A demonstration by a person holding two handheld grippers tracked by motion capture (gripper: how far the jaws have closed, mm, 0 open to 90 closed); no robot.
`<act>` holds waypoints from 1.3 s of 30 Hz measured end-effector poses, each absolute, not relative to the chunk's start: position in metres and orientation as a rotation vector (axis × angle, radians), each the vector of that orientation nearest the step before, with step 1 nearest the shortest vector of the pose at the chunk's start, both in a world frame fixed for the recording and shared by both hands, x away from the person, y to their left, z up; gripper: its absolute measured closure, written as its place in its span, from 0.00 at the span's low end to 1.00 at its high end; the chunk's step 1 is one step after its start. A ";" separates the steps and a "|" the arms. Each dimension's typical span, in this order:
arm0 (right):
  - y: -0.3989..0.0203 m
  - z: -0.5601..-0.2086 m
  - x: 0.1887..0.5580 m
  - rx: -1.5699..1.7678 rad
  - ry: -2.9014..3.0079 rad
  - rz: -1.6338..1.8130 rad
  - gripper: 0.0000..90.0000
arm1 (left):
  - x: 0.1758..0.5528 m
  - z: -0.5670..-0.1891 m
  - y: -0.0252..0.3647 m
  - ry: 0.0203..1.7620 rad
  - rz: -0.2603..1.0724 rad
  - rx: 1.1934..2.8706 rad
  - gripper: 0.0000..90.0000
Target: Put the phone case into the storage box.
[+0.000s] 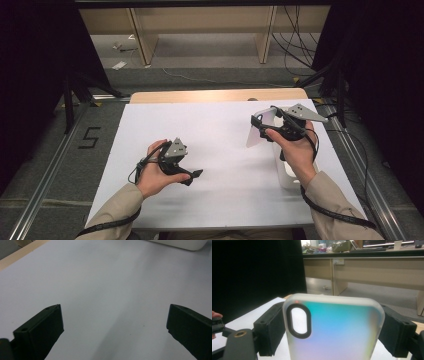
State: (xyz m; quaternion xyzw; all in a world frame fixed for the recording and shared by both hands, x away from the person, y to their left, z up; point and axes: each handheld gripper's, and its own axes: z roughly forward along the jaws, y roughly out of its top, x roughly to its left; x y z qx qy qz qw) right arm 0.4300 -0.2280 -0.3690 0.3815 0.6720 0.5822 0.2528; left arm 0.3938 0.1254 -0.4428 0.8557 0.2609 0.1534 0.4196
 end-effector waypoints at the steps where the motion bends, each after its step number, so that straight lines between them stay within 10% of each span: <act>1: -0.229 -0.369 0.430 1.040 1.824 1.583 0.20 | 0.394 -0.443 0.126 0.655 0.386 2.146 0.00; 39: -0.258 -0.353 0.434 1.088 1.718 1.548 0.20 | 0.391 -0.444 0.134 0.680 0.387 2.132 0.00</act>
